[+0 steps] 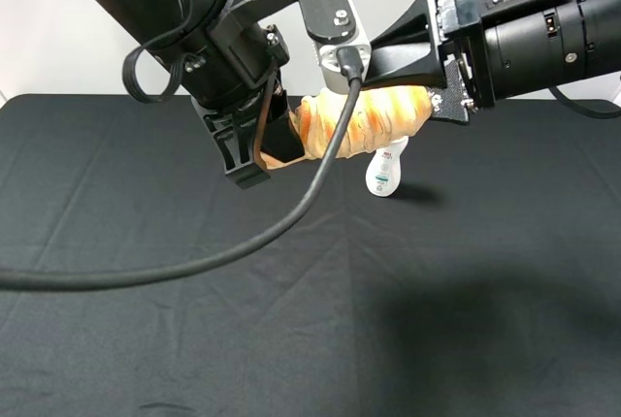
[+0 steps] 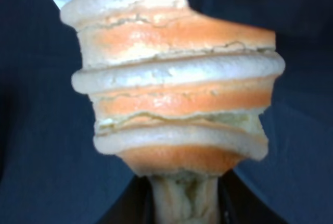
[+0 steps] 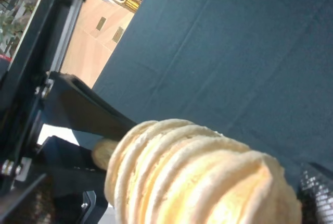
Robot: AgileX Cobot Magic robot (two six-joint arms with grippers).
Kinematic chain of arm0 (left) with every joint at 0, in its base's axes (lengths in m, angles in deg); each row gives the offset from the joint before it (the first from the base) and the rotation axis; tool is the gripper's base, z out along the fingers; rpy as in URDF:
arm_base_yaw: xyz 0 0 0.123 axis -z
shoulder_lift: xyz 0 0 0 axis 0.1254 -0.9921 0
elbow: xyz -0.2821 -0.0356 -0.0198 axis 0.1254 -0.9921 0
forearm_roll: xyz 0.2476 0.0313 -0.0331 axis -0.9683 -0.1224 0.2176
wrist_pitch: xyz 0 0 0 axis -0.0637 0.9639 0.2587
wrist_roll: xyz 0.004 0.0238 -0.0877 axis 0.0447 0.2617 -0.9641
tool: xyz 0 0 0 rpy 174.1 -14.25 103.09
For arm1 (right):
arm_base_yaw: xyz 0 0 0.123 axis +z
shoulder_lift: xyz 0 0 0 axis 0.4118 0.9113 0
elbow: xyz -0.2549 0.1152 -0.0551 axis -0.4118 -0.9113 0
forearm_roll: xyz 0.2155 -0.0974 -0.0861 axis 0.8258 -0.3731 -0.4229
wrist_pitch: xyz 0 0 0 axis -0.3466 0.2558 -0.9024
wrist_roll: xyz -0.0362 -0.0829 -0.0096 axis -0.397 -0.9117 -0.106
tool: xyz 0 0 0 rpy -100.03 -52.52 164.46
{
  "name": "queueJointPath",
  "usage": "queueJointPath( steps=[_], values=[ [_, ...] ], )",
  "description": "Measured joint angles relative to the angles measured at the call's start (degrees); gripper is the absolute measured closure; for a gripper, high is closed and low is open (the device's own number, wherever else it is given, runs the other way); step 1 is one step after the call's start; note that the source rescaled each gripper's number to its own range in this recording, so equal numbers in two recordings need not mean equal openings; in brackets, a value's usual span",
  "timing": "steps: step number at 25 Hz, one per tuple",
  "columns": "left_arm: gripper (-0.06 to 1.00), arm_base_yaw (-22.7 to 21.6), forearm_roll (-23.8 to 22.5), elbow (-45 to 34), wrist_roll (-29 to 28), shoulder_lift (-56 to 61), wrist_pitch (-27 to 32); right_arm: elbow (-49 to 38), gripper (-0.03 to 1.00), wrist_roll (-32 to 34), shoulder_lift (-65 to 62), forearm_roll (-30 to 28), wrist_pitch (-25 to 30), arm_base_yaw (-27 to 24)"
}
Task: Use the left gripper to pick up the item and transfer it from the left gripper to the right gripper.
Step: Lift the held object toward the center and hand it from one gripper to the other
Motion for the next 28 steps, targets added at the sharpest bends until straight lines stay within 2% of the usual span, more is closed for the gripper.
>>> queueJointPath(
  steps=[2, 6, 7, 15, 16, 19, 21, 24, 28],
  values=[
    [0.94, 0.0, 0.0, 0.0, 0.0, 0.0, 0.0, 0.0, 0.22, -0.1, 0.0, 0.0, 0.4, 0.0],
    [0.94, 0.0, -0.2, 0.0, 0.0, 0.0, -0.1, 0.0, 0.85, -0.5, 0.0, 0.1, 0.3, 0.0],
    [0.94, 0.0, -0.2, 0.0, 0.0, 0.0, -0.1, 0.0, 0.92, -0.5, 0.0, 0.1, 0.4, 0.0],
    [0.92, 0.0, -0.4, 0.0, -0.2, 0.0, -0.2, 0.0, 0.93, -0.8, 0.0, 0.2, 0.4, 0.0],
    [0.87, 0.0, -0.4, 0.0, -0.2, 0.0, -0.2, 0.0, 0.93, -0.8, 0.0, 0.2, 0.4, 0.0],
    [0.38, 0.0, -0.7, 0.0, -0.9, 0.0, -0.6, 0.0, 0.93, -0.9, 0.0, 0.2, 0.9, 0.0],
    [0.11, 0.0, -0.6, 0.0, -1.3, 0.0, -0.6, 0.0, 0.93, -0.9, 0.0, 0.2, 0.6, 0.0],
    [-0.01, 0.0, -1.1, 0.0, -1.3, 0.0, -0.6, 0.0, 0.93, -0.9, 0.0, 0.2, 0.6, 0.0],
    [-0.05, 0.0, -1.3, 0.0, -1.3, 0.0, 0.2, 0.0, 0.93, -0.9, 0.0, 0.2, 0.6, 0.0]
  ],
)
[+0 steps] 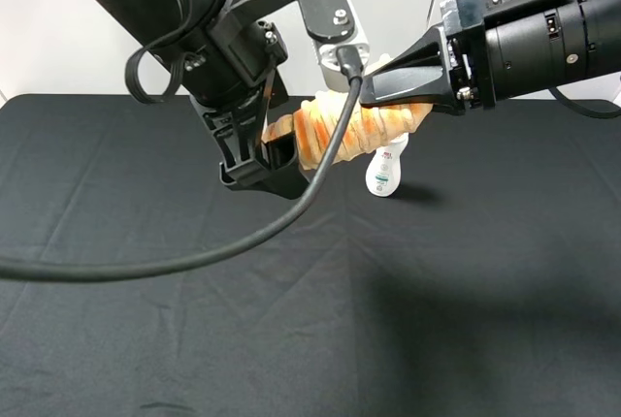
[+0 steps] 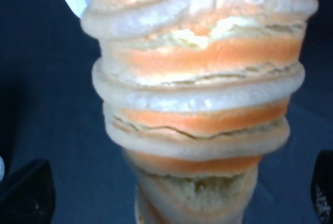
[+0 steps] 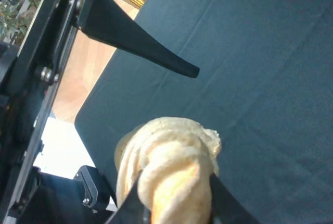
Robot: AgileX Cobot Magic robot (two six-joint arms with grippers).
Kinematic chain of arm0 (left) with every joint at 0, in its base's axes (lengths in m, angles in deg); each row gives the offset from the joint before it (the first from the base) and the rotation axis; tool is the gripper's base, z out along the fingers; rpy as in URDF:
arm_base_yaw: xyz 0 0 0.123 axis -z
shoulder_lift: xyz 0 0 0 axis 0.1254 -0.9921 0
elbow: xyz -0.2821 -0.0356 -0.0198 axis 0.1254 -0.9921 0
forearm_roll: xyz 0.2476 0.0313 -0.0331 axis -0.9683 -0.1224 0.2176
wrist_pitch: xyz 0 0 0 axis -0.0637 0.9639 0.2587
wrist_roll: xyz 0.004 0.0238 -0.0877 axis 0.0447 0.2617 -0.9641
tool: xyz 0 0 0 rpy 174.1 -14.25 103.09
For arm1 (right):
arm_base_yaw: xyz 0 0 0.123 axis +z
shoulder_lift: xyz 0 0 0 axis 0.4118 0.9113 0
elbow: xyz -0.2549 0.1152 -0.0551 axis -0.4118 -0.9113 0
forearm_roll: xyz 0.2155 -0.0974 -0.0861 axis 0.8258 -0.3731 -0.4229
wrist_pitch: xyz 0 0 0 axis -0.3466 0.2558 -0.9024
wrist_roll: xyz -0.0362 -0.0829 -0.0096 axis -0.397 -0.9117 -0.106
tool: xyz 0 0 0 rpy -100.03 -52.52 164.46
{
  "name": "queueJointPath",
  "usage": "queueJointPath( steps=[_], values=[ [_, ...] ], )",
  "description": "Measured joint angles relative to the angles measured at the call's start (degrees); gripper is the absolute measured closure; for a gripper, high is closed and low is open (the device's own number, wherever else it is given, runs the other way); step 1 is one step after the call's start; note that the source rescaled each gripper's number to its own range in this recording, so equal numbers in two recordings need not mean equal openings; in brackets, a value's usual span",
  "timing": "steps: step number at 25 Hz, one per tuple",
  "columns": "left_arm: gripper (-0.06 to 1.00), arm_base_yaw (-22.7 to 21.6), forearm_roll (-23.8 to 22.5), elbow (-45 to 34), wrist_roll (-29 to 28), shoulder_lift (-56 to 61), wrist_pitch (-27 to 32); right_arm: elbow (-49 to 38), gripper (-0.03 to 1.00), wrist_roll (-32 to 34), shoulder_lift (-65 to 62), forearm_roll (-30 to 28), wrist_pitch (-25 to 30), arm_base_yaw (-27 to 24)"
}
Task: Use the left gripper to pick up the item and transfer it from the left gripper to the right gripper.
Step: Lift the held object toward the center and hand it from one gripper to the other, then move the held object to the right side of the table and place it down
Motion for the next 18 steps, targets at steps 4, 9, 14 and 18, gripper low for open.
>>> queueJointPath(
  steps=[4, 9, 14, 18],
  values=[
    [-0.06, 0.0, -0.8, 0.4, -0.3, 0.1, 3.1, 0.0, 0.93, 0.0, 0.0, 0.0, 0.0, 0.0],
    [-0.06, 0.0, -2.8, 3.0, -5.9, 2.7, 9.1, 0.0, 0.93, 0.0, 0.0, 0.0, -0.1, 0.0],
    [-0.06, 0.0, -7.7, 3.9, -14.2, 8.3, 12.7, 0.0, 0.93, 0.0, 0.0, 0.0, -0.4, 0.0],
    [-0.06, 0.0, -12.3, 3.9, -22.7, 15.7, 18.6, 0.0, 0.93, 0.0, 0.0, 0.0, -0.8, 0.0]
  ],
)
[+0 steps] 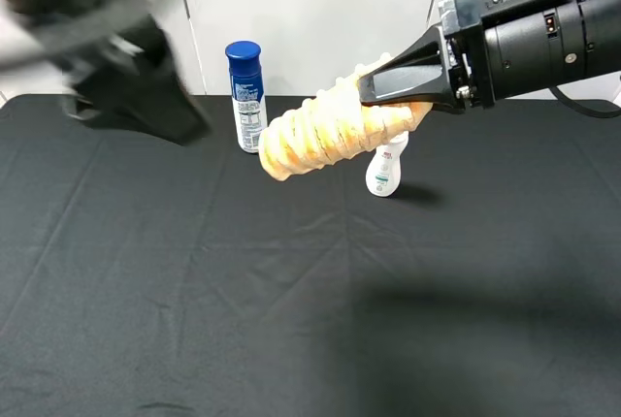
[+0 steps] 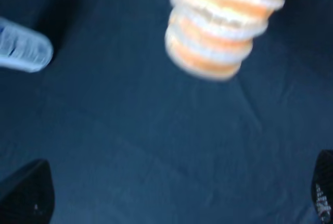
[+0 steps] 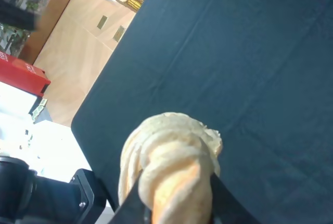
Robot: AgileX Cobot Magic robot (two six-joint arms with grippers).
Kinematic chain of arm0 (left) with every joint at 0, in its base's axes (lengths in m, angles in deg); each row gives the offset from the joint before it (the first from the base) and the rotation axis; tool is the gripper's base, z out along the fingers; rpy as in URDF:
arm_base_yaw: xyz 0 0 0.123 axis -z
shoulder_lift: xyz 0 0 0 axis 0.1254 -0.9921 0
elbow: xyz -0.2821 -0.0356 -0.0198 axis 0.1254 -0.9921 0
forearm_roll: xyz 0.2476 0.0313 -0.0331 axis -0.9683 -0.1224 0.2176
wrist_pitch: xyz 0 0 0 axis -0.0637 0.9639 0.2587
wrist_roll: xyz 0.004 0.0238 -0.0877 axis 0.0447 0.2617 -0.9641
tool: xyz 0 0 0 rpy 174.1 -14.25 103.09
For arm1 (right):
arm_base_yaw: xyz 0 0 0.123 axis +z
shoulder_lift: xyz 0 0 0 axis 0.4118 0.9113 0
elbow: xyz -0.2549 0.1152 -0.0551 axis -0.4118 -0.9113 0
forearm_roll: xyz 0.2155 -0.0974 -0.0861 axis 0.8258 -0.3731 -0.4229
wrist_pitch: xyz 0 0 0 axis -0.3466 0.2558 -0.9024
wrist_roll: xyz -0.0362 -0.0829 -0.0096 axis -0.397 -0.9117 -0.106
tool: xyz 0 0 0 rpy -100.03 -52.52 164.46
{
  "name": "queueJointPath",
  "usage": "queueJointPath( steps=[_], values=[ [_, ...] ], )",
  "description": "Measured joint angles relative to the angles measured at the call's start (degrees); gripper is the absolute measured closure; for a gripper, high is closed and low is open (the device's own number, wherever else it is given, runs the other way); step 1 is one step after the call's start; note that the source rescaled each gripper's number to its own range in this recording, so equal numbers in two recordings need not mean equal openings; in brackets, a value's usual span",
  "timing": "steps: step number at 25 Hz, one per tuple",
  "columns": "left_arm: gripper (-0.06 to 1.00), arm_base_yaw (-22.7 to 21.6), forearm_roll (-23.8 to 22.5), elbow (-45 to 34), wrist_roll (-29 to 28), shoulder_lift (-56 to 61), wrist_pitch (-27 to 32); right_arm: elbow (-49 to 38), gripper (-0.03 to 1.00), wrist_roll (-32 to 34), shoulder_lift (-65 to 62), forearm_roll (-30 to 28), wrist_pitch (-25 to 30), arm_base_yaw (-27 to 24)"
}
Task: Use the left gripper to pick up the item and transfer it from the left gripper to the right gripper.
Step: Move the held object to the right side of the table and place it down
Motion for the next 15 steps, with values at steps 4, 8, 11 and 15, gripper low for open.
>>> queueJointPath(
  steps=[4, 8, 11, 15],
  values=[
    [-0.06, 0.0, -1.5, 0.0, -4.7, 4.4, 4.5, 0.0, 0.93, 0.0, 0.0, 0.0, -0.4, 0.0],
    [-0.06, 0.0, -4.2, -3.9, -9.0, 12.0, 6.1, 0.0, 0.93, 0.0, 0.0, -0.4, -0.4, 0.0],
    [-0.06, 0.0, -5.0, -10.7, -11.5, 18.2, 6.1, 0.0, 0.93, 0.6, 0.0, -1.2, -0.4, 0.0],
    [-0.06, 0.0, -5.1, -21.7, -14.8, 28.1, 5.7, 0.0, 0.94, 1.4, 0.0, -2.5, -0.5, 0.0]
  ],
)
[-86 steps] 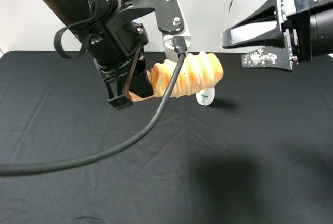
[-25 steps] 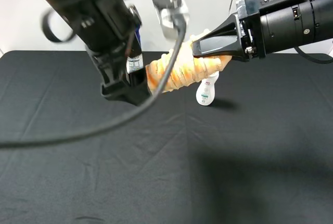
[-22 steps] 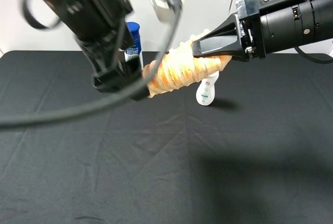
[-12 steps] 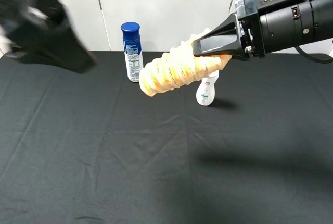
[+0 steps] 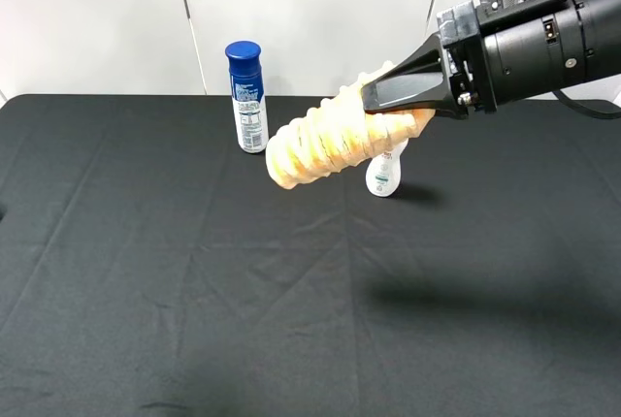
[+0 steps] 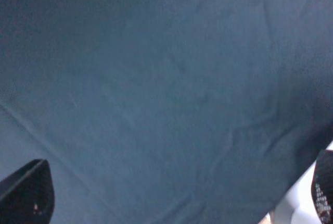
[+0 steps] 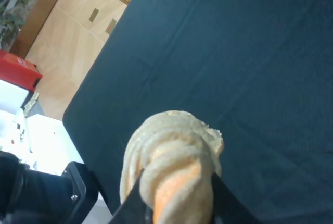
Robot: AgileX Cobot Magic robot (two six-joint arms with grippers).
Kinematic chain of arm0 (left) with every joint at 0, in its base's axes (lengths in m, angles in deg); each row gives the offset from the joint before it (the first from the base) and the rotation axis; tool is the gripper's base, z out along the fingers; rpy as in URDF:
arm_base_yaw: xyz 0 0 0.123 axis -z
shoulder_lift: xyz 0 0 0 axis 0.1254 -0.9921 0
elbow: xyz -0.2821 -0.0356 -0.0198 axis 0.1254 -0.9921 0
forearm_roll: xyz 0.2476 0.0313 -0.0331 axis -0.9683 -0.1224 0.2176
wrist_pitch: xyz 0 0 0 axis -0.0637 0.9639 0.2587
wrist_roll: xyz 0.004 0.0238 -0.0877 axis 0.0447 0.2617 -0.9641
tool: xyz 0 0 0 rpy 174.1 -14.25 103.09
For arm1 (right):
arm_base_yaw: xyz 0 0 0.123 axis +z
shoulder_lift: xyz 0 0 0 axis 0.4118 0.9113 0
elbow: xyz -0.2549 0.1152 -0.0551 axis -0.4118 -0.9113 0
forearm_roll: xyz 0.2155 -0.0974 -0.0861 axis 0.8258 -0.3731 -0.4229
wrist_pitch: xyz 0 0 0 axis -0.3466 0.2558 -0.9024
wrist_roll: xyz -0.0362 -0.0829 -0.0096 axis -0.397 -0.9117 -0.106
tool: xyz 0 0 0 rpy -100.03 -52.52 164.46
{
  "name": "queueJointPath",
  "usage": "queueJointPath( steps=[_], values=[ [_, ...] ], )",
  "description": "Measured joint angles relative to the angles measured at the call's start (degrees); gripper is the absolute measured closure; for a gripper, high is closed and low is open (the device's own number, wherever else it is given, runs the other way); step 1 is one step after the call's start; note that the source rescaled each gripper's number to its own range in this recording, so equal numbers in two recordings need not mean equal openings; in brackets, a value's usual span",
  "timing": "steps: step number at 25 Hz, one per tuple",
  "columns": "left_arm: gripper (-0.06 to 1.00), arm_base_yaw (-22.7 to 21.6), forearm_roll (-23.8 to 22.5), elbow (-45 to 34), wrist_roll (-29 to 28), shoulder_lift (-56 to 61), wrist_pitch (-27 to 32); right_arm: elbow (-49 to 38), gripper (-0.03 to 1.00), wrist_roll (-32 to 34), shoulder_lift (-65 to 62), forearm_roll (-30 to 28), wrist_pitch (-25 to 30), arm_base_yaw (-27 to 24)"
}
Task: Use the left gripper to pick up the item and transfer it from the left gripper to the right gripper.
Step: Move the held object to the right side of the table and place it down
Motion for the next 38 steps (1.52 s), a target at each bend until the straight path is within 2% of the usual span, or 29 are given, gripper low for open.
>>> queueJointPath(
  steps=[5, 8, 16, 21, 33, 37, 38],
  values=[
    [-0.06, 0.0, 0.0, -12.8, -3.9, 12.9, -2.2, 0.0, 0.95, 0.0, 0.0, -1.0, -0.2, 0.0],
    [-0.06, 0.0, 0.3, -17.2, -5.5, 20.4, -3.0, 0.0, 0.95, 0.0, 0.0, -1.0, -0.2, 0.0],
    [-0.06, 0.0, 2.6, -19.8, -6.2, 34.4, -4.1, 0.0, 0.95, 0.6, 0.0, -1.2, -1.0, 0.0],
    [-0.06, 0.0, 4.7, -24.7, -5.8, 36.2, -5.0, 0.0, 0.95, 2.7, 0.0, -1.2, -3.0, 0.0],
    [-0.06, -0.1, 5.4, -24.9, -5.0, 36.1, -5.5, 0.0, 0.96, 3.2, 0.0, -3.3, -4.0, 0.0],
    [-0.06, -2.9, 5.4, -24.9, -4.9, 36.1, -5.6, 0.0, 0.97, 5.2, 0.0, -5.5, -4.1, 0.0],
    [-0.06, -5.1, 5.4, -24.9, -4.9, 36.1, -5.6, 0.0, 0.97, 6.2, 0.0, -6.6, -4.3, 0.0]
  ],
)
